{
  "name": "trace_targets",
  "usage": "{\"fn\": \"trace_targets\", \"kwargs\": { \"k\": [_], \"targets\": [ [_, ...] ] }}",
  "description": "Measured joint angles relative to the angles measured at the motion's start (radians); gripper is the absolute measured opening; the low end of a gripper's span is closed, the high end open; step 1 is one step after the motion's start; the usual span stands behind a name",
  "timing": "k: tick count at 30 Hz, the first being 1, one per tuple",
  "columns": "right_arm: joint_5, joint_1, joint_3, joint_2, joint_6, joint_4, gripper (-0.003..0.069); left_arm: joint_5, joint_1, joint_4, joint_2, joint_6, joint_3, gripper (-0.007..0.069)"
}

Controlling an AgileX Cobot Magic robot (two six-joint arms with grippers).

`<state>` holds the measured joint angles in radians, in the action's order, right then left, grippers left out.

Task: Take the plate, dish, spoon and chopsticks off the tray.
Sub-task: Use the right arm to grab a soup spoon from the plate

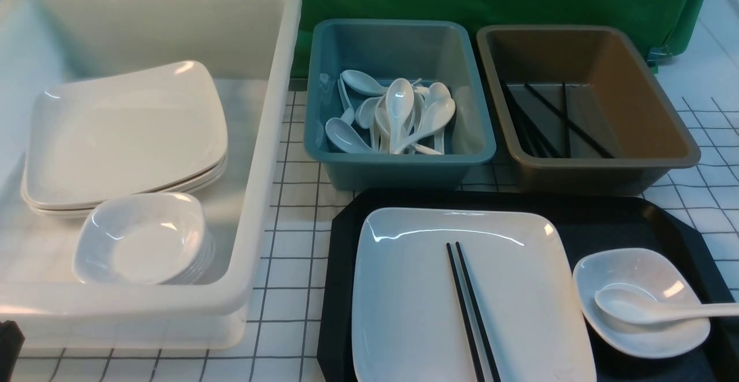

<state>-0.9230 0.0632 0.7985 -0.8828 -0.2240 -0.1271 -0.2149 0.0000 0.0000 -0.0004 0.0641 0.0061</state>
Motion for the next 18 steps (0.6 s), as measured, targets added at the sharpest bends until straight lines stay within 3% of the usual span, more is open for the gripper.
{"fn": "trace_targets", "kwargs": {
  "k": [3, 4, 6, 7, 9, 11, 15, 18],
  "targets": [
    [-0.002, 0.0, 0.019, -0.127, -0.008, 0.012, 0.0144, 0.0, 0.0, 0.0, 0.0, 0.0, 0.0, 0.002],
    [-0.005, 0.0, 0.042, -0.222, 0.023, 0.047, 0.0213, 0.0, 0.0, 0.0, 0.0, 0.0, 0.0, 0.002],
    [-0.012, 0.0, 0.07, -0.303, 0.106, 0.127, 0.0283, 0.0, 0.0, 0.0, 0.0, 0.0, 0.0, 0.002],
    [-0.013, 0.0, 0.073, -0.311, 0.128, 0.133, 0.029, 0.0, 0.0, 0.0, 0.0, 0.0, 0.0, 0.002],
    [-0.013, 0.0, 0.111, -0.401, 0.279, 0.273, 0.0367, 0.0, 0.0, 0.0, 0.0, 0.0, 0.0, 0.002],
    [-0.008, 0.0, 0.132, -0.449, 0.338, 0.349, 0.0398, 0.0, 0.0, 0.0, 0.0, 0.0, 0.0, 0.002],
    [0.011, 0.0, 0.175, -0.551, 0.263, 0.437, 0.0425, 0.0, 0.0, 0.0, 0.0, 0.0, 0.0, 0.002],
    [0.02, 0.0, 0.217, -0.656, 0.094, 0.454, 0.043, 0.0, 0.0, 0.0, 0.0, 0.0, 0.0, 0.002]
  ]
}}
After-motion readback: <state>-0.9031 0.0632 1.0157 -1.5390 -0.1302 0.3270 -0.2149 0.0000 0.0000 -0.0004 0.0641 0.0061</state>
